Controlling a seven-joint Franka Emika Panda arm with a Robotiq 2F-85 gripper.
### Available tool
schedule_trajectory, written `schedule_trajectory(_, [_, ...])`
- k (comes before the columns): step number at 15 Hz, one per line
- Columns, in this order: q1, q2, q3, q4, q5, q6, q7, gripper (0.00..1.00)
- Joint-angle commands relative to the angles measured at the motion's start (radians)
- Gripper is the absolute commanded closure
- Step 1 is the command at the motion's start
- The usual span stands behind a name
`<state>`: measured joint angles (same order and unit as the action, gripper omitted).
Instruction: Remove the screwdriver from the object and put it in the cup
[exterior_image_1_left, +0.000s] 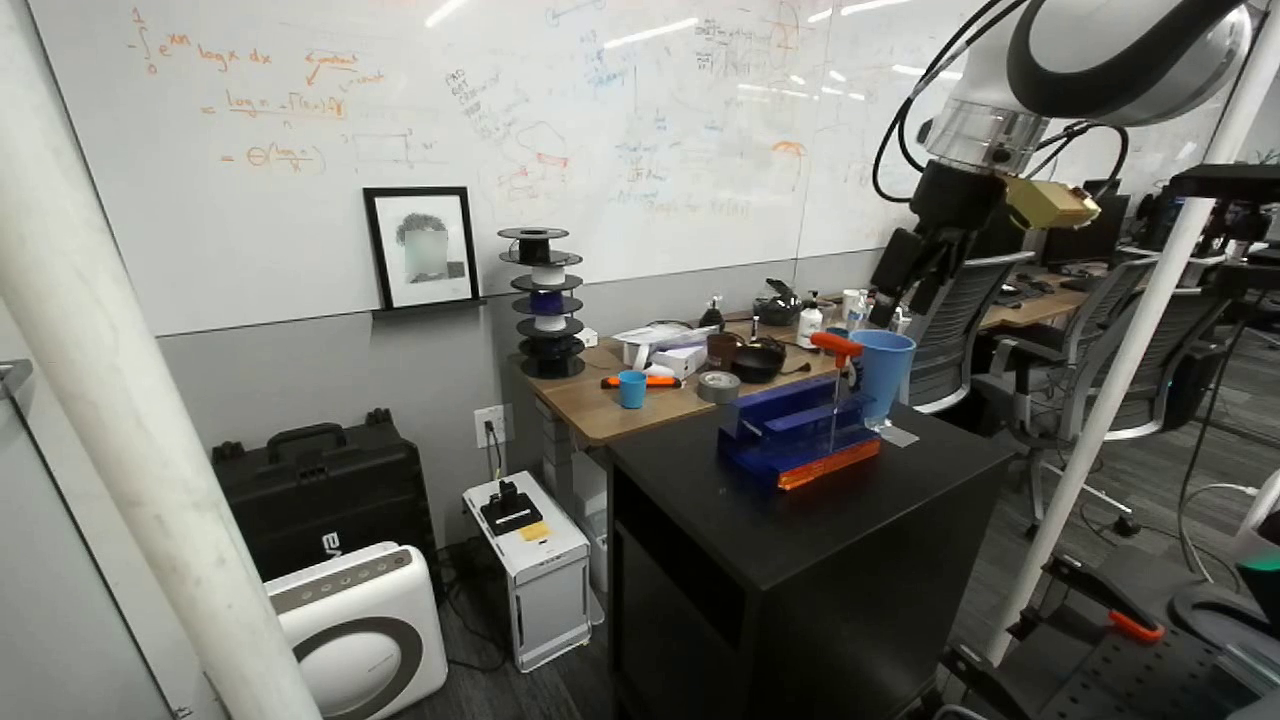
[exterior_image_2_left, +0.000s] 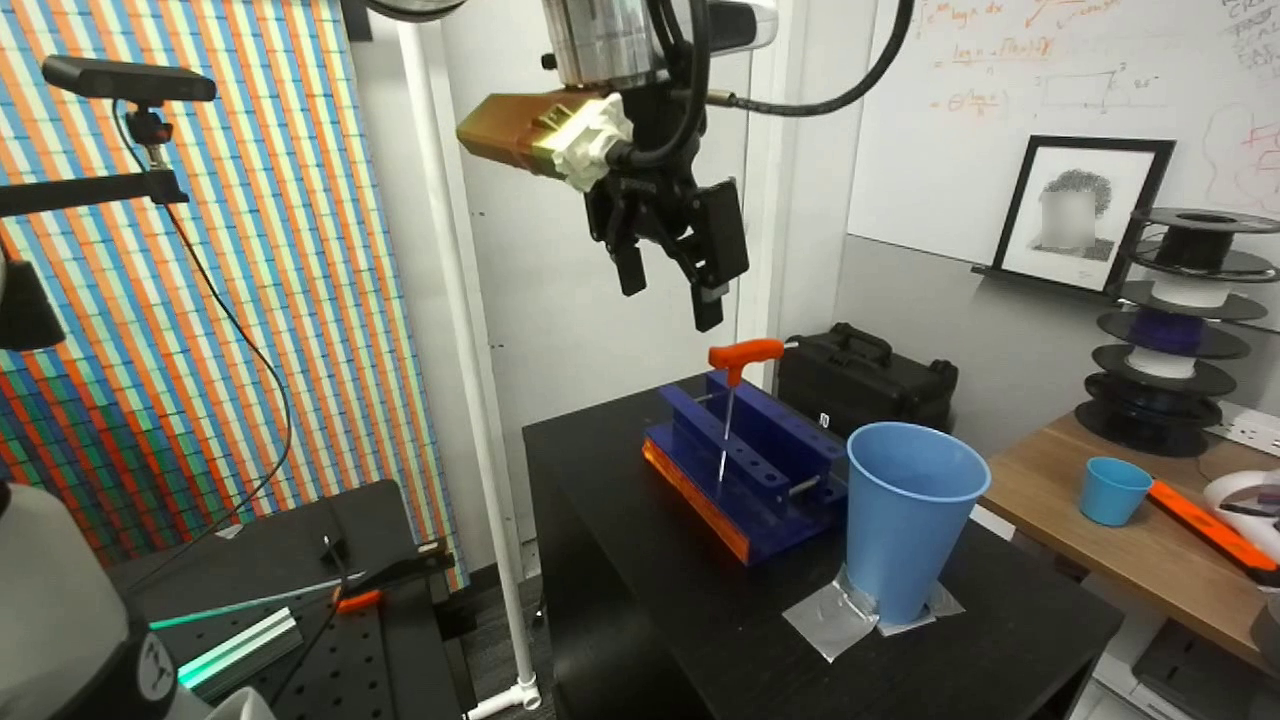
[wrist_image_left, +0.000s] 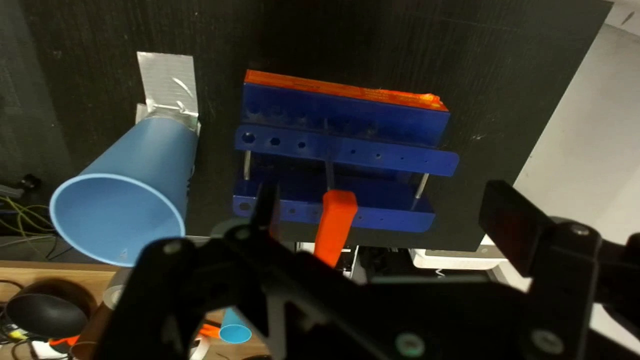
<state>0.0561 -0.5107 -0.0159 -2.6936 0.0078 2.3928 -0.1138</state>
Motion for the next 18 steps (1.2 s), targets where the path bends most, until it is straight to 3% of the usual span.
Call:
schedule_trajectory(1, [-0.031, 0.069, -0.002, 0.070, -0.015, 0.042, 0.026, 0.00])
schedule_trajectory(7, [-0.015, 0.220, -0.035, 0.124, 0.055, 0.157, 0.003, 0.00])
schedule_trajectory(11, [-0.004, 0.313, -0.018, 0.162, 0.093, 0.183, 0.007, 0.00])
schedule_trajectory(12, [0.002, 0.330, -0.017, 0.172, 0.106, 0.177, -0.003, 0.25])
schedule_trajectory(13, [0.002, 0.346, -0.012, 0.178, 0.107, 0.176, 0.001, 0.26])
schedule_trajectory(18, [-0.003, 0.405, -0.009, 0.202, 0.137, 0.157, -0.026, 0.64])
